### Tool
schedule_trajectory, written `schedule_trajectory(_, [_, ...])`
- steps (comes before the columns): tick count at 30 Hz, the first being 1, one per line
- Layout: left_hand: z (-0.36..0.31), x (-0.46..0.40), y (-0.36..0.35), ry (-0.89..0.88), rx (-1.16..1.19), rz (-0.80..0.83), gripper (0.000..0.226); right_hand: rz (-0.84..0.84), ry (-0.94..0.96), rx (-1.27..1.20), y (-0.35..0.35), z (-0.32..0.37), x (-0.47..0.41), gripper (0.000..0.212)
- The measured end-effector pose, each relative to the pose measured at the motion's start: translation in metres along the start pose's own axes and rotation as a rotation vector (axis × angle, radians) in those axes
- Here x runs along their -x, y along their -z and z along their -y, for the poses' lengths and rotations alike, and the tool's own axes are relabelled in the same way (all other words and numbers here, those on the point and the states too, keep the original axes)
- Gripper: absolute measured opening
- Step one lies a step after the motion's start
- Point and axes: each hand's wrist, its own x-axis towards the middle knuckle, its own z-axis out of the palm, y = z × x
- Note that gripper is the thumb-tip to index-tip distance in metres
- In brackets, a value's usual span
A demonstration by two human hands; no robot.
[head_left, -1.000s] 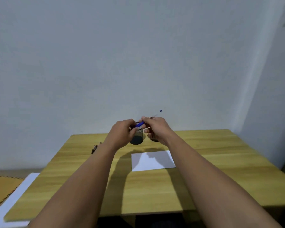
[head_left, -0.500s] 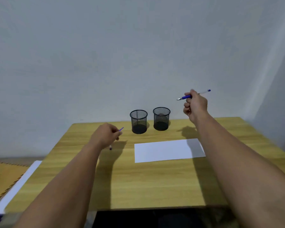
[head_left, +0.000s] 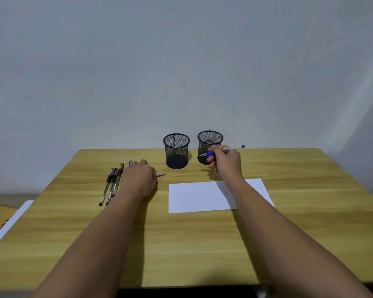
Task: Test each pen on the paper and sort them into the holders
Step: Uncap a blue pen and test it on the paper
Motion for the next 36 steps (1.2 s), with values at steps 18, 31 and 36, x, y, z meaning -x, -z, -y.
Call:
schedule_trajectory(18, [-0.019,0.061,-0.031,-0.245,0.323,-0.21,0.045,0.247,0.097,0.087,-0.035,-0.055,0.051,0.052])
schedule_trajectory(31, [-0.015,0.071,-0.036,-0.273,0.388,-0.104,0.069,0.264,0.131,0.259,-0.035,-0.073,0.044,0.04])
schedule_trajectory(36, [-0.015,0.07,-0.034,-0.249,0.457,-0.103,0.066,0.289,0.15,0.285,-0.034,-0.075,0.042,0.037])
